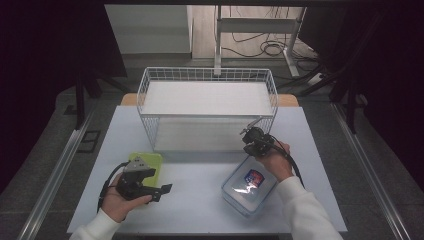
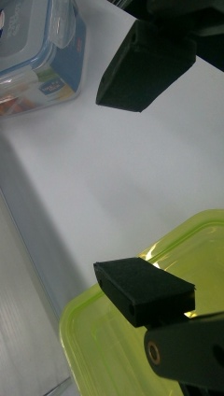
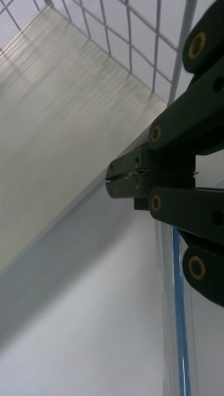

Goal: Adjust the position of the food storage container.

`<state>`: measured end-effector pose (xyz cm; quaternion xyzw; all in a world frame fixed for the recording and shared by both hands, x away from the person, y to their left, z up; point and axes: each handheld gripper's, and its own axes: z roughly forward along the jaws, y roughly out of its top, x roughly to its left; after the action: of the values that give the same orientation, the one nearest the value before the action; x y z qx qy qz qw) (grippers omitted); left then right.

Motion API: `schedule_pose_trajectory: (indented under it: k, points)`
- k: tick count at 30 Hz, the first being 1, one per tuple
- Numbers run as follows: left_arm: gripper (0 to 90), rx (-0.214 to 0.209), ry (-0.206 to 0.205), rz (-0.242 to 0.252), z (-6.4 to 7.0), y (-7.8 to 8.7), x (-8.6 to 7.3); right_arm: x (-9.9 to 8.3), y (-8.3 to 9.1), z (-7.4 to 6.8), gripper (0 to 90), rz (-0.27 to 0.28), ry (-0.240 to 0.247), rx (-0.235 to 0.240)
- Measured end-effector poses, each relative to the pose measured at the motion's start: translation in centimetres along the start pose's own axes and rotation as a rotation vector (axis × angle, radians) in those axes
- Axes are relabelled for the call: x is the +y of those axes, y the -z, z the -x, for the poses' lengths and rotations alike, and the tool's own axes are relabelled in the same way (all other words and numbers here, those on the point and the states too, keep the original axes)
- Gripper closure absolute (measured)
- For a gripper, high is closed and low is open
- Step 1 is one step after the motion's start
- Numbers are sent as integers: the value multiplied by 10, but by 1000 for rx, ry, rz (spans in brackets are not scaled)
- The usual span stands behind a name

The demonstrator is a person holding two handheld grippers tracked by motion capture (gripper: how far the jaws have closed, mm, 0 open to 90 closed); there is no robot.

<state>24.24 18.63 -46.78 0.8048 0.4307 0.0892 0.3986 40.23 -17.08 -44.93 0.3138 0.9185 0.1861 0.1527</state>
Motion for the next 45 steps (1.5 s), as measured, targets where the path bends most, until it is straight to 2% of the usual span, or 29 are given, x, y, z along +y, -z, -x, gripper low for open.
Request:
schedule_pose_trajectory:
  k: [3, 10, 18, 22, 24, 30, 33, 36, 39, 41, 42, 43, 44, 45]
  points:
    - [175, -1, -2, -3, 0, 0, 0, -2, 2, 1, 894, -10, 8, -20]
    - [176, 0, -1, 2, 2, 1, -1, -14, 7, 5, 894, -11, -8, -45]
    - [176, -1, -7, -1, 5, -1, 0, -45, 23, 20, 895, -16, -40, -66]
    - [176, -5, -9, -4, 6, -1, 1, -56, 29, 23, 895, -12, -52, -70]
    - [176, -33, 2, -1, 8, -1, 2, -67, 34, 24, 896, 3, -65, -71]
    - [176, -28, -13, -2, 12, -2, 4, -82, 41, 27, 896, 21, -81, -82]
    - [176, -28, -13, -2, 12, -2, 3, -91, 44, 29, 896, 36, -100, -70]
    - [176, -25, -14, -5, 11, -3, 4, -93, 48, 27, 895, 60, -85, -86]
    - [176, -24, -19, -10, 10, -3, 4, -95, 65, 19, 895, 141, -91, -38]
    - [176, -25, -18, -8, 11, -3, 4, -97, 77, 9, 895, 172, -55, 5]
    - [176, -25, -18, -8, 11, -3, 4, -97, 77, 9, 895, 172, -55, 5]
    - [176, -25, -19, -8, 11, -3, 3, -99, 83, 2, 895, 181, -39, 34]
    - [175, -25, -18, -8, 11, -2, 3, -105, 93, -12, 895, 198, -9, 97]
    - [176, -24, -19, -8, 11, -2, 3, -109, 98, -20, 895, 203, 11, 129]
